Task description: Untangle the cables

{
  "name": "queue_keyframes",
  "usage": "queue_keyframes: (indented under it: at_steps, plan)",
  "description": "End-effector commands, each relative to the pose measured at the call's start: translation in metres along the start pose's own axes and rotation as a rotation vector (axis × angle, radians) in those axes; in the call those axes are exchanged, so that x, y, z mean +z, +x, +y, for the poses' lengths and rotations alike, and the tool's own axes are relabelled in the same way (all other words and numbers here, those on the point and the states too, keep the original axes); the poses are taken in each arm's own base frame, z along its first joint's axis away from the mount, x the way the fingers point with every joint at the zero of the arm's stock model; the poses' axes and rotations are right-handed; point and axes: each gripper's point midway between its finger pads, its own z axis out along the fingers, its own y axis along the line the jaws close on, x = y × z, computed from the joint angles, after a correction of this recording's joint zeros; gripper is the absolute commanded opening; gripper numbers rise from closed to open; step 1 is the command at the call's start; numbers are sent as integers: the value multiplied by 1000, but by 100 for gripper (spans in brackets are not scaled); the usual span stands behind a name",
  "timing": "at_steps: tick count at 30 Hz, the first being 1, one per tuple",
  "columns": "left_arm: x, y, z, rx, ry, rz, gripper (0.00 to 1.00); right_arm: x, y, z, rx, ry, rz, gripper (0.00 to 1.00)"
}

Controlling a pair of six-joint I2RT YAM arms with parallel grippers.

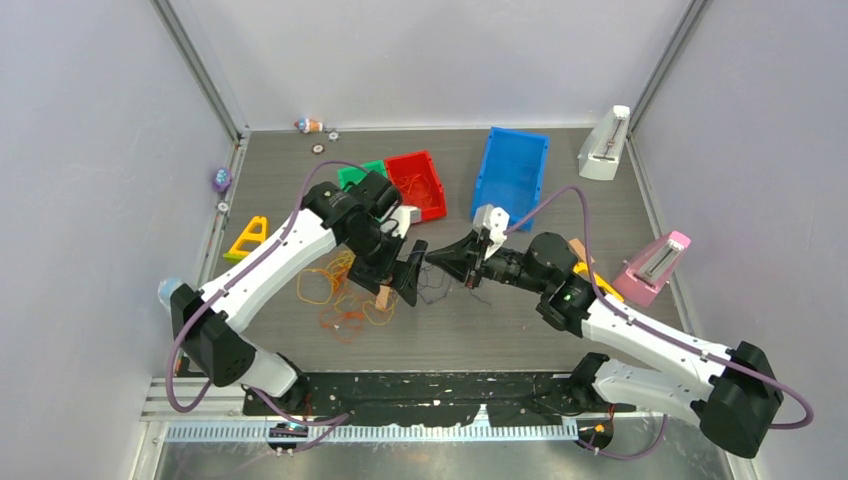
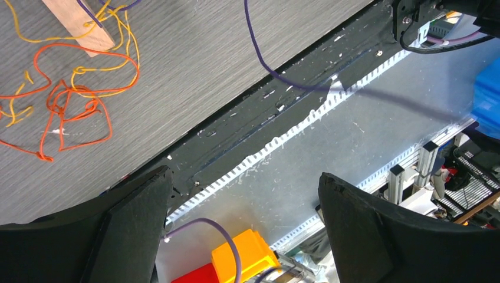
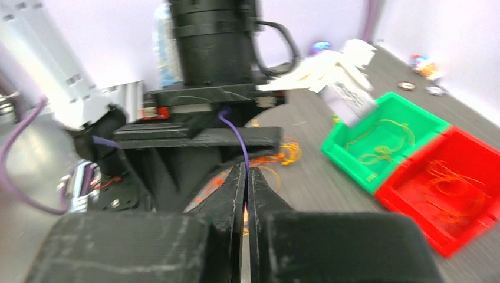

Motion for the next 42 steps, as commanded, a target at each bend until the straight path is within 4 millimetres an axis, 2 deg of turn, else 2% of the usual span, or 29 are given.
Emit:
queue_keyframes:
  at_steps: [1,2,3,4,5,8,10,13,16,17,18,19,21,22,23,24,25,26,27,28,29,30,31,32,33,37,41,42]
  plan:
    - [-21,-14,-4,26,36,-152,95,-21,-40,-52,20,335,-160,5]
    - [-20,-16,1,-6,55,-174,95,-30,-48,-58,29,385,-192,5]
    - [-17,-16,3,-24,76,-189,95,-43,-57,-79,57,511,-228,6]
    - [-14,-14,7,-36,76,-191,95,-49,-60,-88,74,566,-221,5]
    - [-11,-14,11,-39,68,-205,95,-61,-61,-107,105,676,-227,5]
    - [-7,-17,24,-47,25,-279,97,-79,-56,-140,169,847,-141,5]
    - [-9,-27,30,-45,-4,-369,98,-78,-48,-145,201,852,-79,5]
    - [-14,-53,39,-29,-39,-536,98,-77,-42,-142,227,831,-18,5]
    - [-19,-83,27,45,17,-716,98,-73,-76,-134,217,784,-27,5]
    - [-18,-92,21,95,33,-774,98,-73,-75,-133,222,783,7,5]
    - [-19,-102,14,141,43,-838,97,-72,-105,-130,200,766,-33,5]
    - [-23,-115,6,189,51,-911,96,-71,-105,-130,204,767,1,5]
    - [-18,-130,-4,250,63,-961,95,-72,-164,-123,169,750,-67,5]
    - [-15,-138,-9,266,69,-978,95,-70,-174,-124,161,748,-70,5]
    - [-12,-146,-14,284,78,-991,95,-73,-200,-118,149,741,-102,5]
    - [-6,-154,-18,296,89,-998,95,-71,-209,-119,143,738,-105,5]
    - [-3,-163,-23,305,100,-1005,96,-76,-236,-112,130,728,-146,5]
    - [2,-172,-27,309,108,-1004,96,-73,-242,-113,129,721,-148,5]
    - [11,-180,-29,305,111,-991,96,-78,-265,-106,117,708,-184,5]
    - [19,-188,-33,300,125,-974,96,-76,-271,-106,117,706,-188,5]
    - [28,-195,-37,295,141,-947,96,-82,-289,-102,104,707,-219,5]
    - [39,-199,-40,284,157,-920,94,-82,-294,-103,100,712,-224,5]
    - [48,-202,-41,266,171,-893,91,-91,-310,-101,82,735,-255,5]
    - [57,-204,-42,251,185,-864,88,-93,-315,-104,76,752,-261,5]
    - [66,-202,-40,235,190,-839,86,-104,-327,-105,61,794,-287,5]
    - [87,-189,-18,193,139,-812,79,-137,-353,-111,23,929,-354,5]
    - [102,-170,18,135,15,-746,51,-171,-370,-115,-16,1066,-403,5]
    - [104,-164,28,112,-20,-720,47,-178,-372,-116,-23,1099,-408,5]
